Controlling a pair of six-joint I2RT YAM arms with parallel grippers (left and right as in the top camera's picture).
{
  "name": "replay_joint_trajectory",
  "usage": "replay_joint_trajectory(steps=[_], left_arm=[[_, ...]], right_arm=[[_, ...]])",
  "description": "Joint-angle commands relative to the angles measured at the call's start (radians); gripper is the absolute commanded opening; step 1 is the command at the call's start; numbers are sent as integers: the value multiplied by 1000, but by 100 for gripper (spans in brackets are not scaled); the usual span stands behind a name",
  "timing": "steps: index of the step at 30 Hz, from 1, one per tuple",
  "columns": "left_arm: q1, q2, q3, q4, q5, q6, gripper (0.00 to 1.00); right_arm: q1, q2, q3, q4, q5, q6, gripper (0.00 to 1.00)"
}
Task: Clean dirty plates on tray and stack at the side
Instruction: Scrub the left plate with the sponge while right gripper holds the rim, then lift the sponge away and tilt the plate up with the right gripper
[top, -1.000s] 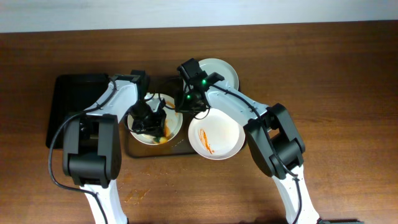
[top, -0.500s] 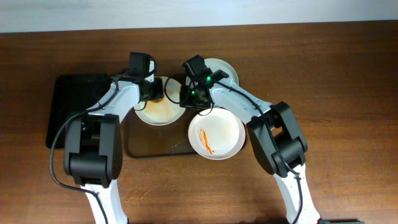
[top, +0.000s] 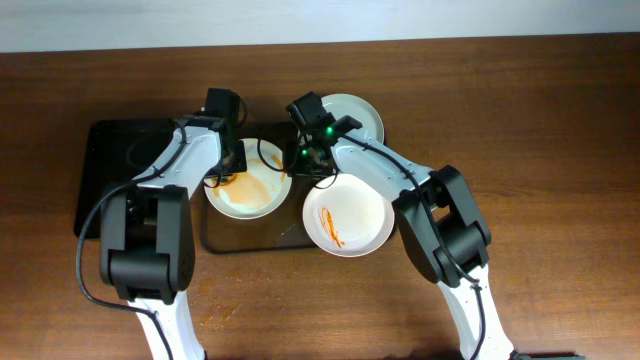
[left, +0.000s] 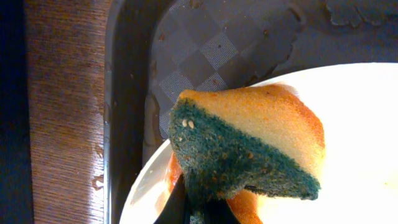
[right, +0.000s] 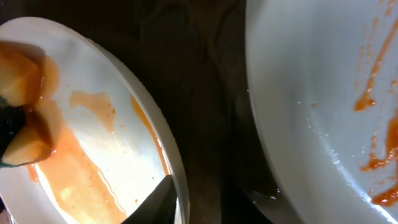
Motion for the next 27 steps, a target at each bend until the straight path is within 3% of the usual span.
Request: replay_joint_trajectory(steps=[1,5,10,14,18,20,25,27], left_arm=[[5,49,-42,-23,63,9,0],[5,48,-37,-26,63,-17,1],[5,33,97,-148,116,-36,1],[11,28,366,-367,116,-21,1],[56,28,561,-528,121,-21,1],[79,28,572,-550,155,-7,1],[95,28,571,-550,199,6,1],[95,28,571,-550,199,5,0]], right_arm=[[-3,31,7,10,39,-3,25],[5,47,6,21,-7,-3,4],[6,47,7,-2,-23,-3,4],[-3,45,19,-27,-79,-3,4],[-20,-3,95,-169,-89,-52,4],[-15,-59,118,-209,-77,-79,4],[22,-245,120,-313,107,-105,4],[43,-299,120,-365,279,-105,4]])
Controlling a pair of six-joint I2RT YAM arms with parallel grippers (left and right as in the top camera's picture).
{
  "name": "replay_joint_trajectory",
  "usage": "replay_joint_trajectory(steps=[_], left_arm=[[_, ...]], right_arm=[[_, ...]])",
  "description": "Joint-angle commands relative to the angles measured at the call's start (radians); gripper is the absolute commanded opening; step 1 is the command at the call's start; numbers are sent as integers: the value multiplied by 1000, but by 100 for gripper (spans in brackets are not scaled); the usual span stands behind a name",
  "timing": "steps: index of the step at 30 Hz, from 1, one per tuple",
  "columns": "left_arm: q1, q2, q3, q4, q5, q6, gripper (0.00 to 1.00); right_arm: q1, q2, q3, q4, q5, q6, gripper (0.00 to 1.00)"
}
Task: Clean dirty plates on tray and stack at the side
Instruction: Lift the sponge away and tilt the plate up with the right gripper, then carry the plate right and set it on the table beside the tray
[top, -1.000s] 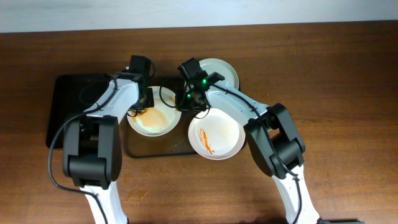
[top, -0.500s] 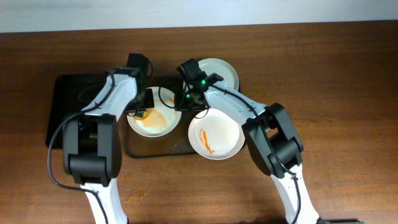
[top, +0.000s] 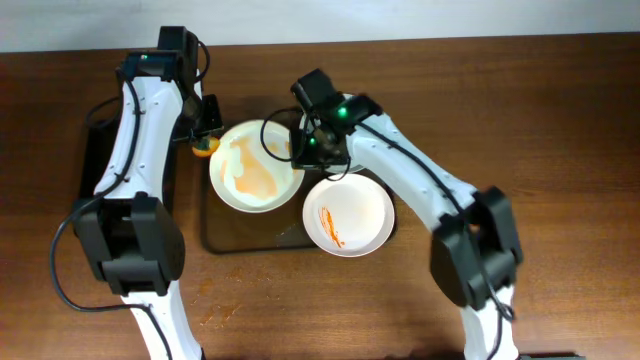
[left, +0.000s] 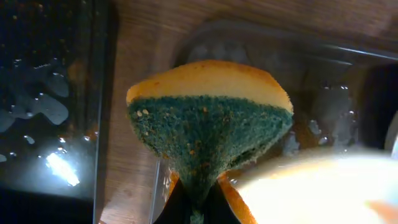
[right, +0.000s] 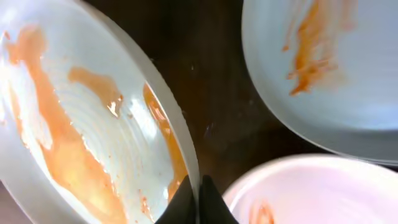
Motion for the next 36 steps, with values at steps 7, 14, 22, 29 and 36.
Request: replay_joint_trajectory(steps=[7,14,22,29,36], left_arm=[[-2,-6,17,6,20,16,1],[-2,-4,17,59,21,16,0],[16,-2,-6,117,46,15,0],[85,3,-10,135,156,15,0],[90,3,-10,149,170,15,0]], right_arm=[[152,-137,26,-169,759,-14,4],[319,-137,26,-138,1310,-14,4],[442,-137,26,-64,1695,-13,4],[485,-137,26,11,1751,-13,4],[491,-137,26,5,1589,-13,4]])
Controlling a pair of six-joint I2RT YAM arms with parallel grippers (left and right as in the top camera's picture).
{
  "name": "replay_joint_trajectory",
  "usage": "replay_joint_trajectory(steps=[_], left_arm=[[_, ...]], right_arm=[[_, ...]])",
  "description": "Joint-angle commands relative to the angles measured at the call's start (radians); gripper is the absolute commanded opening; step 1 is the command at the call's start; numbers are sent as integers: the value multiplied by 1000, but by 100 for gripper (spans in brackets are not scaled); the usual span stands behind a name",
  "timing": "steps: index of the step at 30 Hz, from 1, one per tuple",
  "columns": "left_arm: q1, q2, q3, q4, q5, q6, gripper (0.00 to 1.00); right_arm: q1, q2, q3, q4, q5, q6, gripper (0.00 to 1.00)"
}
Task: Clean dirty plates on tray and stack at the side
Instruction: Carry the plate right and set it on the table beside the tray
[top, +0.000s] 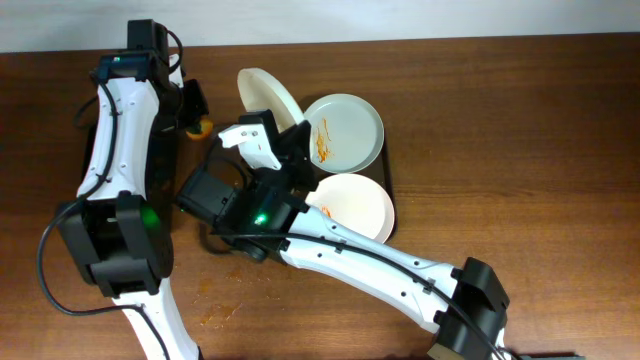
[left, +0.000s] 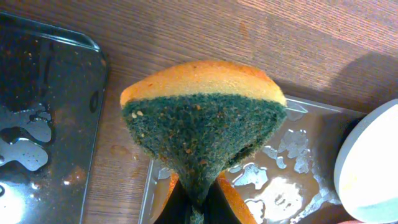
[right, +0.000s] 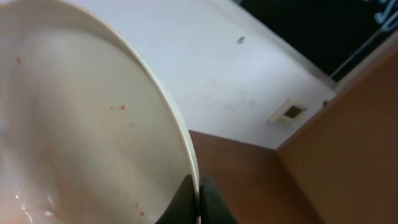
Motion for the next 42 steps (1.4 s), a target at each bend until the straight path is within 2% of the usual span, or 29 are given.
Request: replay_joint_trajectory(steps=[1,3,5,9,12,16,22,26,29,33,35,38,40,42], left_arm=[[3,3,-8,5,18,13,1],[3,3,-8,5,18,13,1],[3,3,-8,2,18,13,0],[3,3,-8,-2,17,13,0],[3,3,-8,-2,18,13,1],[3,3,-8,-2,18,13,0],[3,3,-8,-2,18,13,1],[3,3,-8,-3,18,13,1],[3,3,-8,-3,18,13,0],[2,3,-8,-3,18,13,1],[2,3,-8,-3,18,13,1],[2,3,-8,-3,18,13,1],[2,3,-8,-2,18,13,0],[2,3,-8,-3,18,13,1]], right_arm=[[3,-15,11,0,-41,8,4],[-2,-15,11,-13,-96,8,4],[-31,-20,11,-51,-269,9,4],[-171,-54,11,-83,-766,9,4],[-336,-47,-9,-67,-1156,23,4],[-453,-1,-35,-26,-1396,23,4],[-460,134,-35,-11,-1501,23,4],[-500,104,-34,-8,-1505,19,4],[-635,9,-35,-83,-1504,15,4],[-936,-31,-39,-252,-1503,-27,4],[-1088,-14,-105,-285,-1500,-53,4],[-1194,-13,-244,-232,-1500,-61,4],[-1253,-13,-389,-127,-1501,-68,4],[-1268,-13,-452,-79,-1500,-68,4]])
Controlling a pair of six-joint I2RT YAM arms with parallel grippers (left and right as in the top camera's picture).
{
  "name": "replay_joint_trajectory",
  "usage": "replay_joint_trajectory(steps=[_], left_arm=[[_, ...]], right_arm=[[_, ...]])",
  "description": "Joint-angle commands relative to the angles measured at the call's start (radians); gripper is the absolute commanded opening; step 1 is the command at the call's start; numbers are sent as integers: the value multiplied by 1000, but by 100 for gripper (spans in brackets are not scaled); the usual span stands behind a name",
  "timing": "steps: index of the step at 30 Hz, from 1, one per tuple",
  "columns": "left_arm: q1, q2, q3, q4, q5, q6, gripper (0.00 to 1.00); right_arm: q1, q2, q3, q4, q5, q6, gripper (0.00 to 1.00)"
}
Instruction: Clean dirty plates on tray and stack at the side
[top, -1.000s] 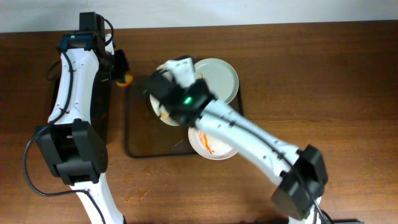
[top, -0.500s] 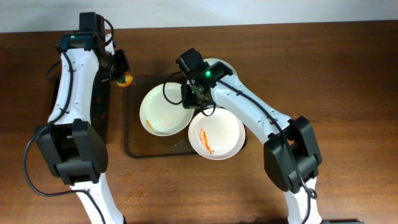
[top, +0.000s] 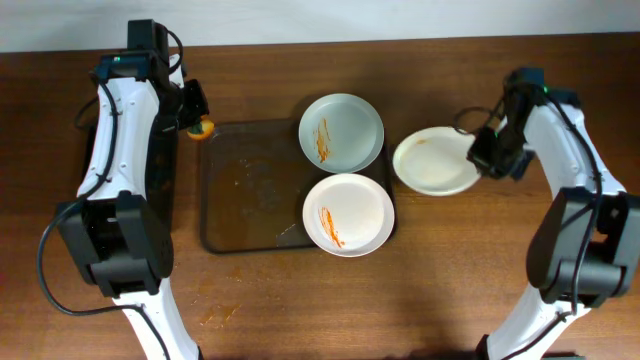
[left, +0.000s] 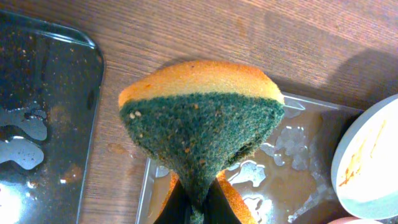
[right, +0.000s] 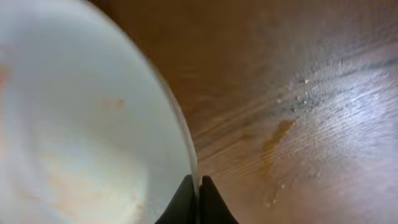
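My right gripper (top: 484, 160) is shut on the rim of a wiped white plate (top: 433, 160), which sits over bare table to the right of the tray; its edge (right: 180, 134) runs between the fingers. Two smeared plates, one pale green (top: 341, 132) and one white (top: 348, 214), rest at the dark tray's (top: 245, 195) right end. By the tray's far left corner my left gripper (top: 197, 125) is shut on a folded yellow-green sponge (left: 202, 127).
A second dark, wet tray (top: 92, 170) lies at the far left under the left arm. Wet streaks mark the wood (right: 298, 112) beside the held plate. Orange drips (top: 222, 314) spot the table near the front.
My right gripper carried the wiped plate from above the tray's far edge to the table on the right of the tray. The left gripper with the sponge has hardly moved.
The sponge was first pressed on the smeared plate on the tray while my right gripper held its rim. Then the sponge was off to the tray's left corner. Afterwards the plate was raised on edge, and now it is down to the right of the tray.
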Motion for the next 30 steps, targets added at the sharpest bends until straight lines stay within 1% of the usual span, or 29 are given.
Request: replay_joint_trajectory(steps=[1,2,3,4,6,8,9,10,11,12,15,17,19,20,22,24,26,28,30], left_arm=[[2,3,-8,2,8,13,1],[2,3,-8,2,8,13,0],[1,3,-8,1,8,13,0],[-1,3,-8,-4,8,13,0],[-2,3,-8,-32,7,13,1],[-2,-3,-5,-71,8,13,1],[-1,-15,-5,-93,7,13,1],[-2,-37,-5,-113,0,13,0],[-3,-72,-5,-130,-24,13,1],[-3,-109,-5,-136,-42,13,0],[-8,-225,-5,-174,-58,13,1],[-11,-275,-6,-222,-101,13,1],[-17,-311,-6,-266,-124,10,0],[-25,-323,-6,-288,-136,-11,1],[-45,-338,-6,-304,-165,-26,1],[-69,-341,-6,-301,-209,-56,0],[-84,-345,-6,-283,-212,-64,1],[-98,-356,-6,-266,-222,-79,1],[-108,-375,-6,-251,-234,-87,0]], right_arm=[[-15,-6,-81,55,-5,-13,4],[-15,-6,-86,68,-6,-15,6],[-15,-7,-85,72,-6,-16,18],[-14,-10,-76,62,-10,-23,24],[-8,-38,-32,-7,-44,-68,28],[20,-127,-7,-53,-62,-113,34],[51,-201,-6,-55,-83,-126,39],[89,-266,-6,-54,-97,-131,47],[136,-320,-6,-55,-109,-131,58],[181,-349,-6,-58,-115,-127,61],[324,-346,-32,-70,-112,-69,61],[385,-336,-69,-65,-103,-10,60],[417,-336,-130,-58,-52,58,59],[423,-336,-160,-43,-39,71,59],[427,-336,-231,19,-39,73,54],[426,-336,-333,112,-52,80,44],[427,-336,-402,201,-84,80,37],[431,-328,-435,251,-84,80,35],[445,-300,-445,271,-84,80,35]])
